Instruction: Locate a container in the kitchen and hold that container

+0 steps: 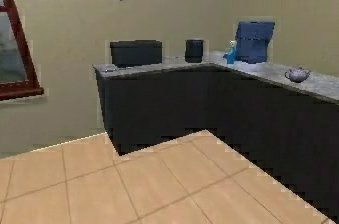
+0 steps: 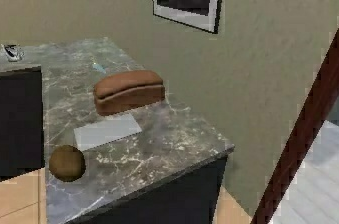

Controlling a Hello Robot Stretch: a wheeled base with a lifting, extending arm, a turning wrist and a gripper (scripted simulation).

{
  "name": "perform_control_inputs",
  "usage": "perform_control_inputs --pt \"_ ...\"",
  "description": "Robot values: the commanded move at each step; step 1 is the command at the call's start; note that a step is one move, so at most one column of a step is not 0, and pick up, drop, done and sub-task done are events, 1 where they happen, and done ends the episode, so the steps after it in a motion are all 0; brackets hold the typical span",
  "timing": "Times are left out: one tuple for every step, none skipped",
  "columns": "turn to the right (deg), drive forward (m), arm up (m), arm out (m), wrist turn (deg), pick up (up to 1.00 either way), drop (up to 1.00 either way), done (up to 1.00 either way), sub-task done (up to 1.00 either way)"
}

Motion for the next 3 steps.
perform_control_inputs --pt "0.0 0.45 0.0 0.0 0.0 0.0 0.0 0.0 0.0" --pt "45.0 0.0 0.0 0.0 0.0 0.0 0.0 0.0 0.0" --pt "12.0 0.0 0.0 0.0 0.0 0.0 0.0 0.0 0.0"
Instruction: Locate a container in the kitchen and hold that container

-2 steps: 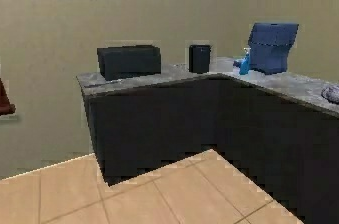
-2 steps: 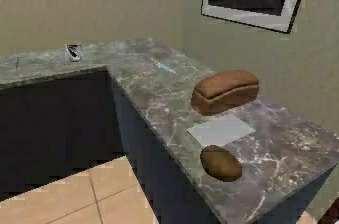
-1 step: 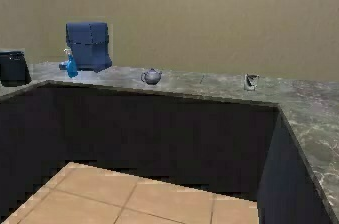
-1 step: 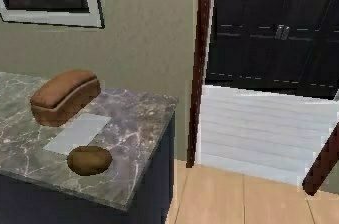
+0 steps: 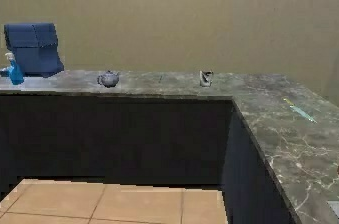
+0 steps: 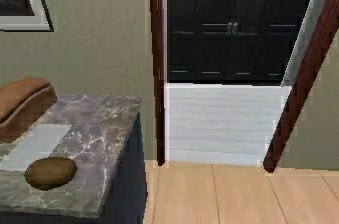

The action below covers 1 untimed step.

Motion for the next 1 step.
perform_control_inputs --pt "0.0 0.8 0.0 0.0 0.0 0.0 0.0 0.0 0.0"
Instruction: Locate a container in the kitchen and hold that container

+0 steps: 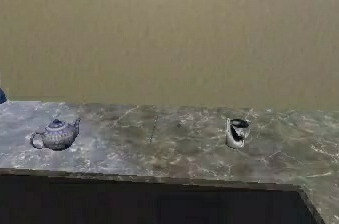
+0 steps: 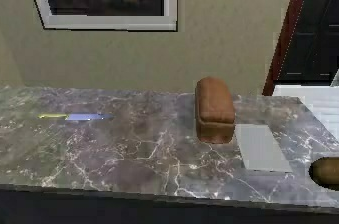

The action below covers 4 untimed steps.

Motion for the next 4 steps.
perform_control_inputs --pt "-45.0 0.0 0.0 0.0 0.0 0.0 0.0 0.0 0.0" --pt "-21.0 0.0 0.0 0.0 0.0 0.0 0.0 0.0 0.0" --pt "0.0 0.0 0.5 0.0 0.0 0.0 0.0 0.0 0.0" --pt "0.0 0.0 0.38 0.0 0.0 0.0 0.0 0.0 0.0"
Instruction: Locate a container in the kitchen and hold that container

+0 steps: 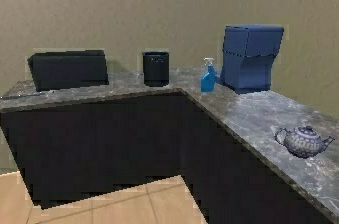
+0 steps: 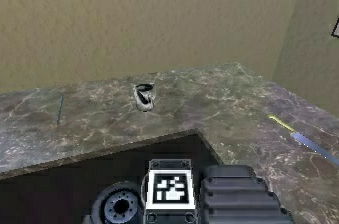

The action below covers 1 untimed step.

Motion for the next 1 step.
perform_control_inputs --pt "0.0 0.0 0.0 0.48 0.0 0.0 0.0 0.0 0.0"
